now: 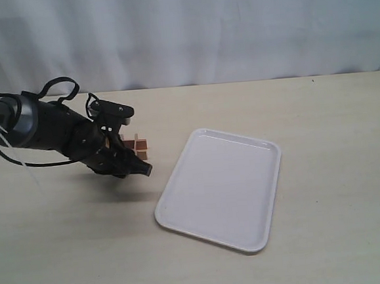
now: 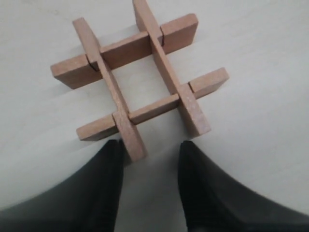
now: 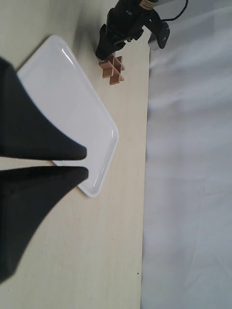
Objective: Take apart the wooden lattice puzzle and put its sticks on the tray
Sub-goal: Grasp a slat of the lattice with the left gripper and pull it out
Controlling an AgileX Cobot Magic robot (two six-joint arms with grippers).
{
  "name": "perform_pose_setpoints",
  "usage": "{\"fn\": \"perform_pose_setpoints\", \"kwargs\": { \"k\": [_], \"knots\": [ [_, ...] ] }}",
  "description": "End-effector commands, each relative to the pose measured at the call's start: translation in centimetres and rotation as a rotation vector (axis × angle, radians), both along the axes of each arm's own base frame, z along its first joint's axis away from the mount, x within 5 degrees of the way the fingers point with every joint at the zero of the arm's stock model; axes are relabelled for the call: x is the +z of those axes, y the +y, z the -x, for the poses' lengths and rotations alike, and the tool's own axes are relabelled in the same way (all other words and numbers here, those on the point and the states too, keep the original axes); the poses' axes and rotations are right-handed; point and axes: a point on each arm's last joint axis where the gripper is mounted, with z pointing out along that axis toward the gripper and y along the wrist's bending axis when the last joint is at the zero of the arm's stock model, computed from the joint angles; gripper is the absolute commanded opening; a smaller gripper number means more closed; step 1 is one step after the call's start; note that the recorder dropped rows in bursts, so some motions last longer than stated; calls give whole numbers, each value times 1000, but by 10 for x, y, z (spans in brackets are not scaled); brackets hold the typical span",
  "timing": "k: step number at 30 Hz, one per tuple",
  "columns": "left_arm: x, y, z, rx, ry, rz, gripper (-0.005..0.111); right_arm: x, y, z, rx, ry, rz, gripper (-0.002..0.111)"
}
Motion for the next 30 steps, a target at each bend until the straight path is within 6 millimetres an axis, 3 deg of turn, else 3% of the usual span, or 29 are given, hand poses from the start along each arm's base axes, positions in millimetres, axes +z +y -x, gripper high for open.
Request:
{"fn": "perform_pose_setpoints", "kwargs": {
  "k": [1,4,11,15,22,30],
  "knots": [
    [2,-1,-3,2,-22,14,29,-1,0,0,2,0,3,5],
    [0,-1,-4,-11,-25,3,18,-1,0,0,2,0,3,5],
    [-9,-1,-4,-47,-26,-25,13,-1,0,0,2,0,3,5],
    [-8,0,-4,-66,-32,-45,0,-1,0,0,2,0,3,5],
    [3,0,-5,-69,-54,-41,0,-1,0,0,2,0,3,5],
    [29,1,-5,-81,-105,-44,0,-1,0,0,2,0,3,5]
  ]
}}
